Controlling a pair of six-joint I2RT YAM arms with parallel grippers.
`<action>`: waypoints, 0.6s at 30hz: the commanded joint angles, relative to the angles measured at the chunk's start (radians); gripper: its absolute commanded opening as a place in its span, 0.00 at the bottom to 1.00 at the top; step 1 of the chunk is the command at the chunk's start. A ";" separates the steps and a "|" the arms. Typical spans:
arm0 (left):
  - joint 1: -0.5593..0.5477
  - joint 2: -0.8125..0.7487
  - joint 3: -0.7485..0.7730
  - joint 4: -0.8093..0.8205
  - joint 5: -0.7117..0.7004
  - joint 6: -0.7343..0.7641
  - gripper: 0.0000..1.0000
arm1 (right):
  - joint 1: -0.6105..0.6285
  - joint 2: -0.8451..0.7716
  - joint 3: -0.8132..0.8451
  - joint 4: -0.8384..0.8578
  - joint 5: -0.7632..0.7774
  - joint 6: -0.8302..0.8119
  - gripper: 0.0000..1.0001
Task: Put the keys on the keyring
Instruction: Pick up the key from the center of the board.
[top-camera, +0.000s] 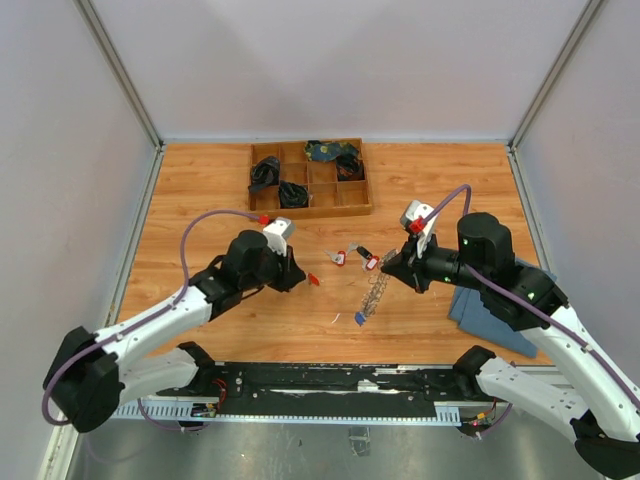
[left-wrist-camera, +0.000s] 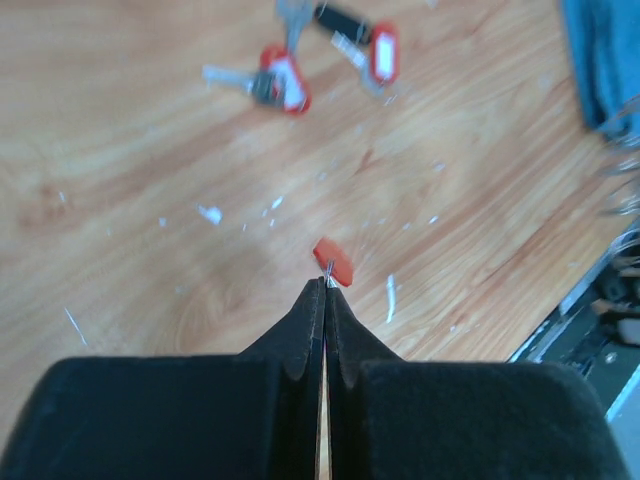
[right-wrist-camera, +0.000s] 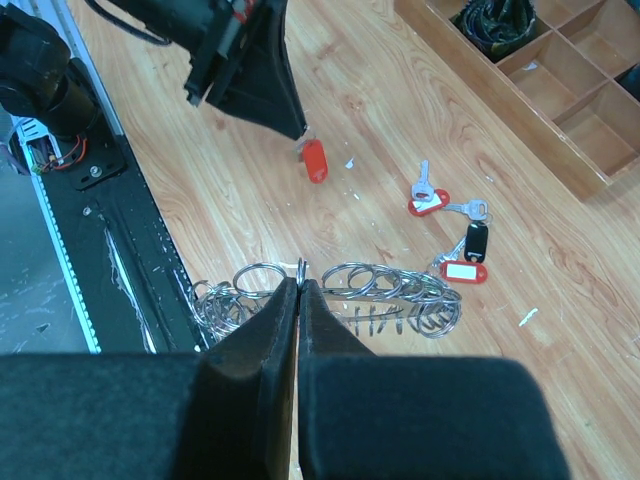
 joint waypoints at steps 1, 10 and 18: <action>-0.042 -0.129 0.068 0.009 -0.033 0.066 0.01 | -0.018 -0.033 -0.018 0.102 -0.080 -0.015 0.00; -0.177 -0.210 0.310 -0.101 -0.109 0.243 0.00 | -0.018 -0.177 -0.180 0.453 -0.212 -0.038 0.00; -0.190 -0.228 0.479 -0.119 0.092 0.362 0.00 | -0.008 -0.289 -0.315 0.770 -0.302 -0.132 0.01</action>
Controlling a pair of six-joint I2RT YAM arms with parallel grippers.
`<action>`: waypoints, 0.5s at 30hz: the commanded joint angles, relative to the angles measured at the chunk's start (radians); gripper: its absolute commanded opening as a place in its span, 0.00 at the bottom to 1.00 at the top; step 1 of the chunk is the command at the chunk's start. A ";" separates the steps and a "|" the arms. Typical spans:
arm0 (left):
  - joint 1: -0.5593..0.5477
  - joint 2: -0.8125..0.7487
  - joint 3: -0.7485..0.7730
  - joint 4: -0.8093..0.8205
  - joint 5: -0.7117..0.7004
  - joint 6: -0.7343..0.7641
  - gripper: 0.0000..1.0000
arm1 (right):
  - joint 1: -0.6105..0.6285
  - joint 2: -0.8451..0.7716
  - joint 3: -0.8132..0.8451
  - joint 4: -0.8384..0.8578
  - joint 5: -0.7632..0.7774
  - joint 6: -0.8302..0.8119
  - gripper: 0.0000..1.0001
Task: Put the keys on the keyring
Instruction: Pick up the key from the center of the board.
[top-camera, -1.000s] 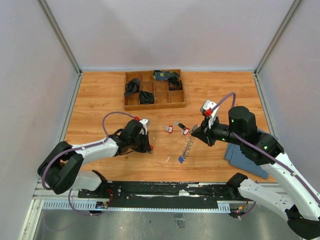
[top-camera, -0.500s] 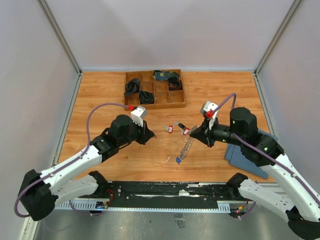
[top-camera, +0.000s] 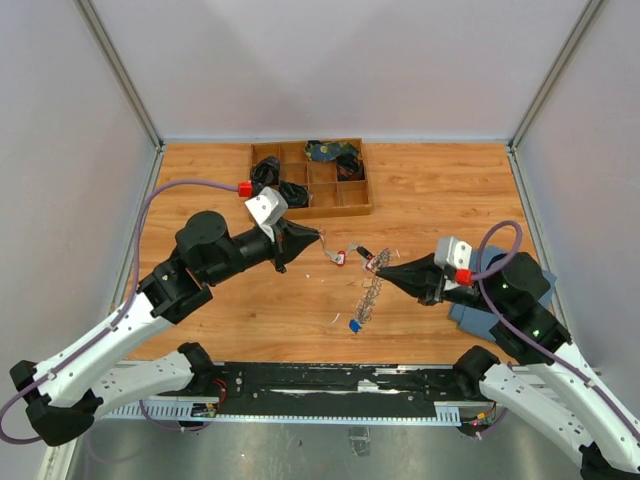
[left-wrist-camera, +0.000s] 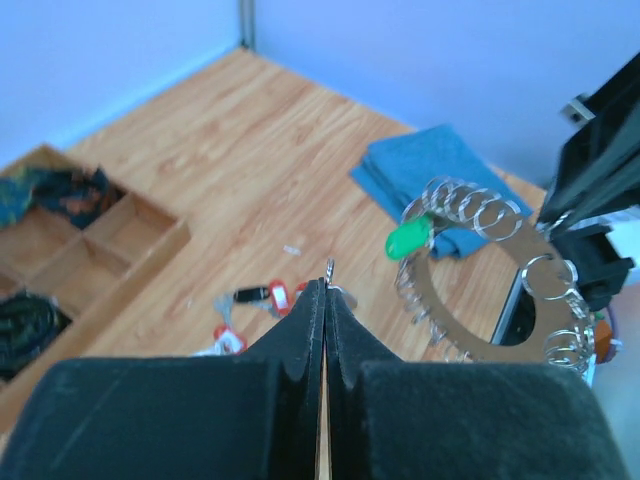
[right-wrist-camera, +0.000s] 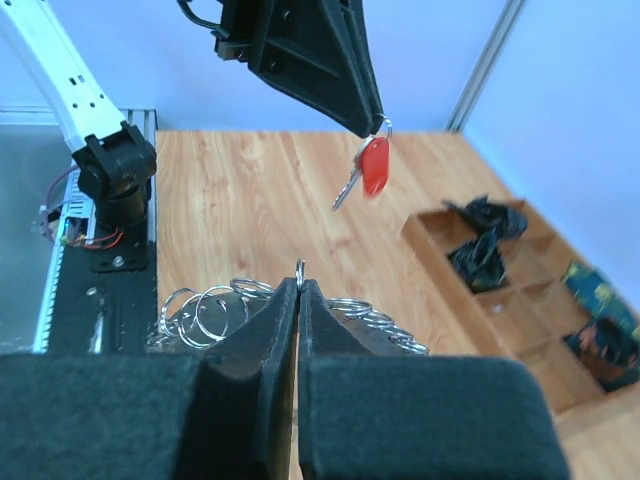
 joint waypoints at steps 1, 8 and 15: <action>-0.012 -0.004 0.093 -0.020 0.140 0.095 0.00 | -0.006 -0.061 -0.067 0.320 -0.068 -0.096 0.02; -0.014 0.075 0.245 -0.127 0.244 0.172 0.00 | 0.015 -0.060 -0.106 0.486 -0.121 -0.213 0.03; -0.019 0.117 0.326 -0.195 0.311 0.275 0.00 | 0.046 0.008 -0.065 0.538 -0.149 -0.158 0.03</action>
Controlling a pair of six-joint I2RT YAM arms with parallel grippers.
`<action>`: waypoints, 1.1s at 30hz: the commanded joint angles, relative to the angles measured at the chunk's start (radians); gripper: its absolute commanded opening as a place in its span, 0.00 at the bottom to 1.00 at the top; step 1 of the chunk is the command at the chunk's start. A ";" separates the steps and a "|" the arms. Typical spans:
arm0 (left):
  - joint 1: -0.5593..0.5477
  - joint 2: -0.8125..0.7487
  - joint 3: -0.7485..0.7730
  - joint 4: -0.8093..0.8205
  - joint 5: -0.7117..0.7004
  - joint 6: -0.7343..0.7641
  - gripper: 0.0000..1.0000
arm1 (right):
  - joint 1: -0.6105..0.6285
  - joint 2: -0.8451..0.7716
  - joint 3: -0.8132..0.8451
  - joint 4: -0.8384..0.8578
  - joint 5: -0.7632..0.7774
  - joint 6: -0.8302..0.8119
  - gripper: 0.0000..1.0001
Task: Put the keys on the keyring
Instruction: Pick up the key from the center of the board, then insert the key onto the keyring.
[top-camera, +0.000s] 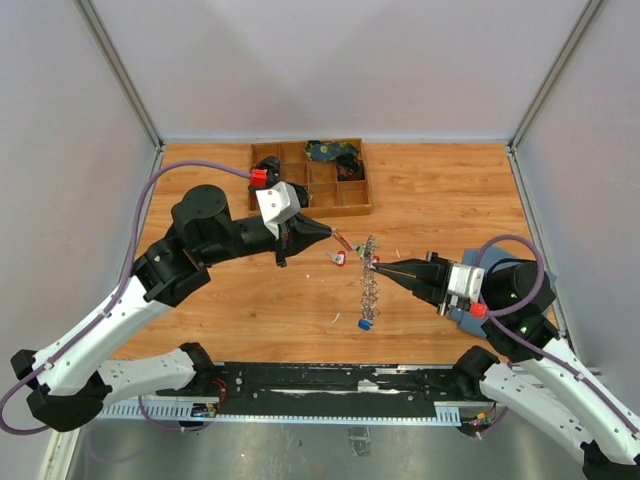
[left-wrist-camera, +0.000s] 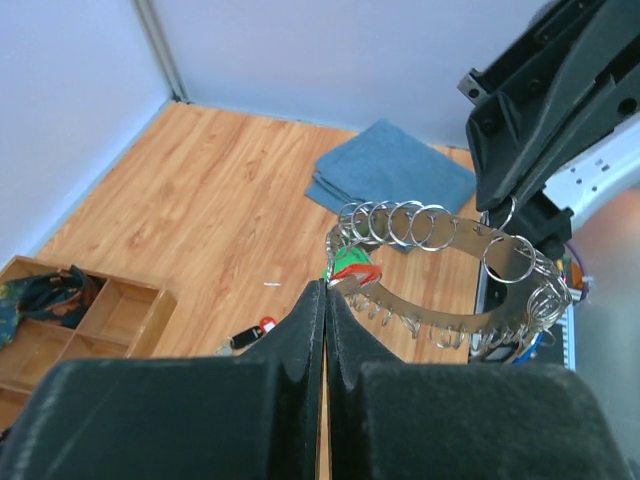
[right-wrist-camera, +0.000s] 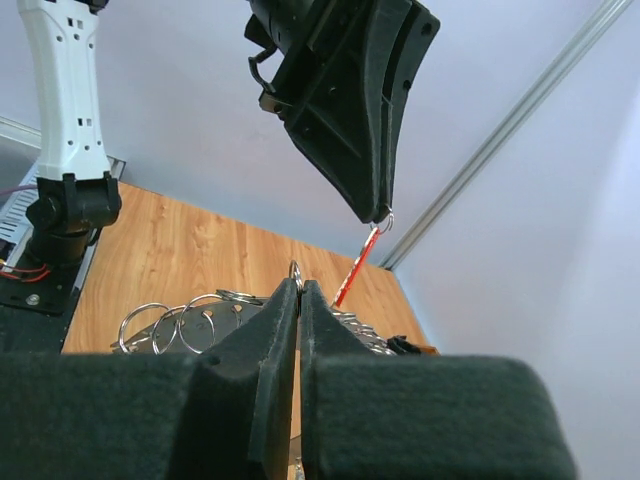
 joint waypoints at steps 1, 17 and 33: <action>-0.015 0.009 0.056 -0.064 0.066 0.097 0.00 | 0.023 0.045 0.051 0.132 -0.005 0.078 0.03; -0.025 -0.018 0.055 -0.060 0.074 0.123 0.00 | 0.023 0.235 0.206 0.153 0.059 0.642 0.01; -0.036 -0.006 0.058 -0.047 0.076 0.116 0.00 | 0.028 0.286 0.231 0.121 0.100 0.688 0.00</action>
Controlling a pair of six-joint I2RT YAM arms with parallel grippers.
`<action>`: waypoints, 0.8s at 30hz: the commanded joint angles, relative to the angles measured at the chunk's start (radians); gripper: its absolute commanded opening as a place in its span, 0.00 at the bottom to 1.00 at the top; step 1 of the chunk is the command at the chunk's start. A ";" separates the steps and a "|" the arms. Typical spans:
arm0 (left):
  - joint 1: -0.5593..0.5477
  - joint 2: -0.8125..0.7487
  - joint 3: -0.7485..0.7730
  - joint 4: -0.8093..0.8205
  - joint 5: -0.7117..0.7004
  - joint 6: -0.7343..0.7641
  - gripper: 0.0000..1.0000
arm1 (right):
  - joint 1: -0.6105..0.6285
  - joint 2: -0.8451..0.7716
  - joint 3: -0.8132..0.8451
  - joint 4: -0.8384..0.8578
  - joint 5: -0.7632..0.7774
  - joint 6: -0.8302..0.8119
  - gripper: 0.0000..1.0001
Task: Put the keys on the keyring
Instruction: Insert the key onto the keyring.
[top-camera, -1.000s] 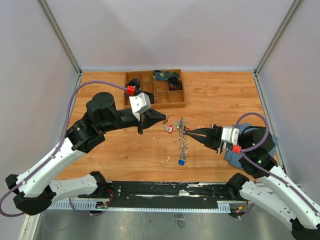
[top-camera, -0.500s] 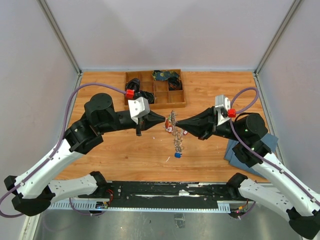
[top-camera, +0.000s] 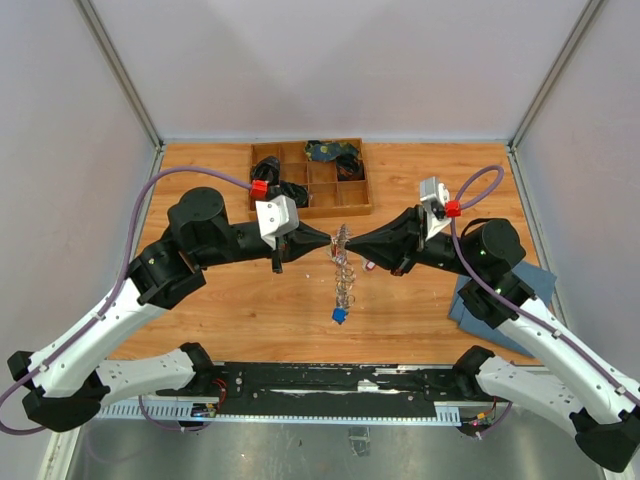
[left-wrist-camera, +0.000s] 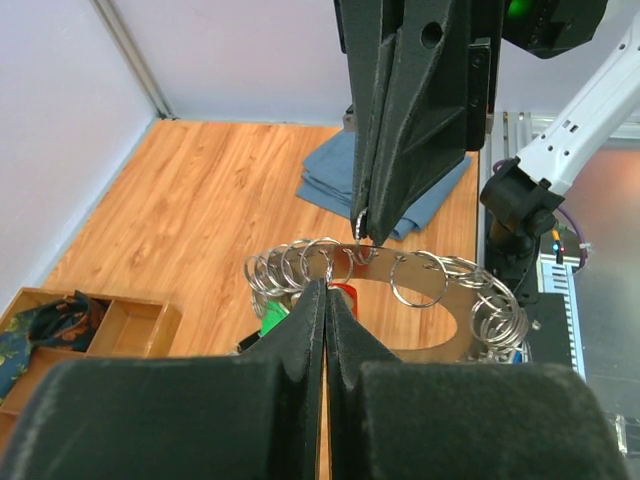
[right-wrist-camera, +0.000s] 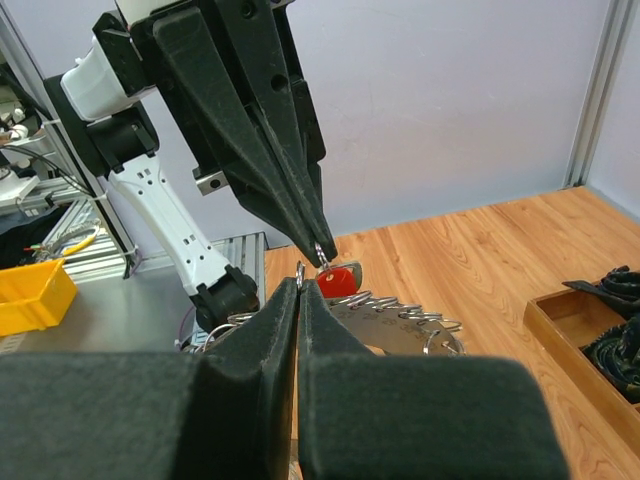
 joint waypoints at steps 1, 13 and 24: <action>-0.016 0.000 0.029 0.021 0.010 0.000 0.00 | 0.018 -0.007 0.054 0.038 0.036 0.020 0.00; -0.029 0.011 0.034 0.031 -0.001 -0.005 0.01 | 0.026 0.004 0.061 -0.003 0.059 0.008 0.00; -0.036 0.013 0.032 0.036 -0.009 -0.009 0.00 | 0.031 0.008 0.066 -0.043 0.085 -0.012 0.00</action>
